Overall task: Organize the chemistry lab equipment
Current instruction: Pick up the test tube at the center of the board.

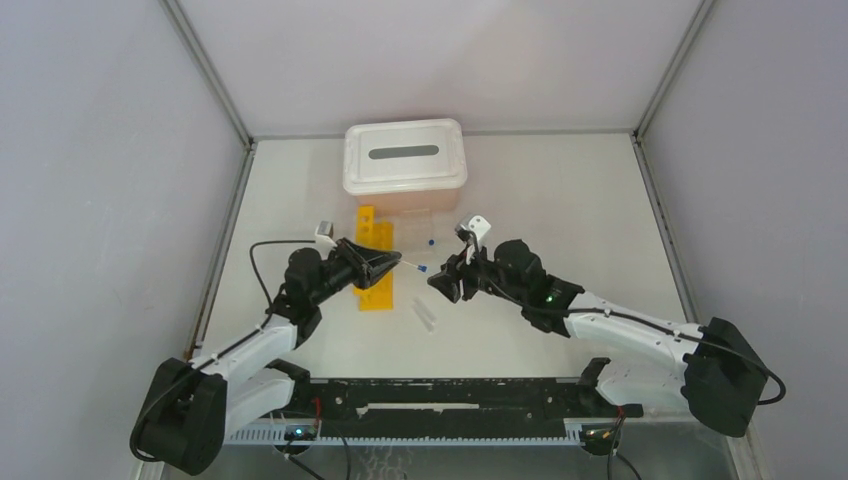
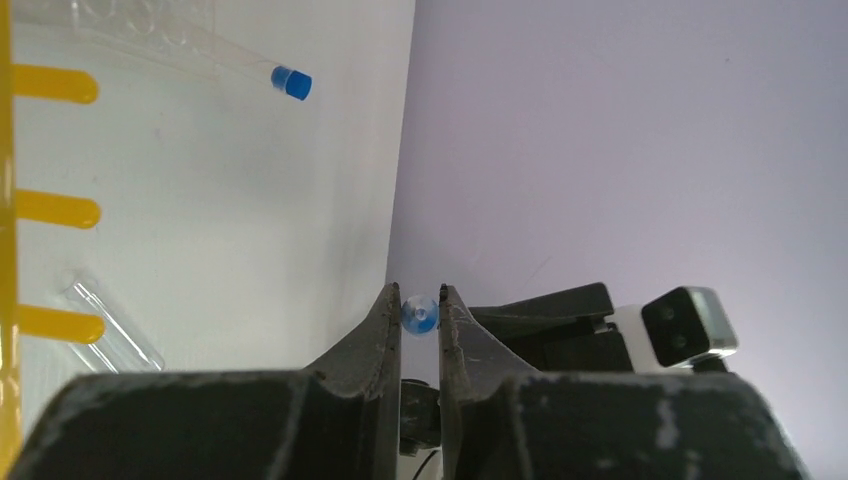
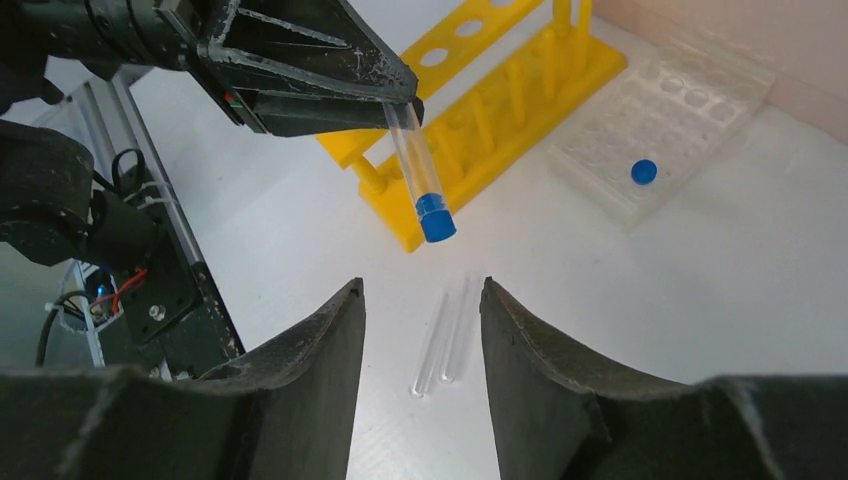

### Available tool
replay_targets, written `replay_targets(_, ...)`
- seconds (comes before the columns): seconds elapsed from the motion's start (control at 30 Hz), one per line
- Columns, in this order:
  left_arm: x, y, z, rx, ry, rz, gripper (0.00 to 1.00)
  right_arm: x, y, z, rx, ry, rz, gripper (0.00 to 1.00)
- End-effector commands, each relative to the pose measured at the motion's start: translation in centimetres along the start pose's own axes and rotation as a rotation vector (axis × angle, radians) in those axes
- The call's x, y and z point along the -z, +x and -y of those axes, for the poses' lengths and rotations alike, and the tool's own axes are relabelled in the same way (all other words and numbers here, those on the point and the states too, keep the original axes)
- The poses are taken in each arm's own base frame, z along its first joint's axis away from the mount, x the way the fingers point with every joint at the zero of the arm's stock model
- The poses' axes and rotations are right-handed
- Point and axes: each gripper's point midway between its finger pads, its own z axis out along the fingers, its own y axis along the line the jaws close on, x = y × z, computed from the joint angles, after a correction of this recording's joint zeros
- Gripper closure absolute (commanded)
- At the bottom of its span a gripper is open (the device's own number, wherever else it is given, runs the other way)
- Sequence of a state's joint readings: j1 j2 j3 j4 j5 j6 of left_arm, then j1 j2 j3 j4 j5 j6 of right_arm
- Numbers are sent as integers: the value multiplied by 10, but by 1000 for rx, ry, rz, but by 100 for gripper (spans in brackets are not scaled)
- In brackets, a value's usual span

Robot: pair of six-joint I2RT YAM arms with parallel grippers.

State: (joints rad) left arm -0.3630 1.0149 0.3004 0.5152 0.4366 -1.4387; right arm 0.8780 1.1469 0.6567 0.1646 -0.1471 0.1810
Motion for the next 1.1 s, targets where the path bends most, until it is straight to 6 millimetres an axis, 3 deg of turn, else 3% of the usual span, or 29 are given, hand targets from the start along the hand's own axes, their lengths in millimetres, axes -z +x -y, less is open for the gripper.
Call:
replay_targets(0.0, 4, -9, 17, 75, 89, 52, 99, 7, -57, -13, -57, -57, 289, 47)
replay_targets(0.37, 11, -12, 22, 160, 136, 84, 99, 2, -73, -17, -142, -119, 420, 50)
replay_targets(1.07, 10, -10, 34, 199, 193, 51, 99, -15, -64, -6, -200, -141, 394, 52)
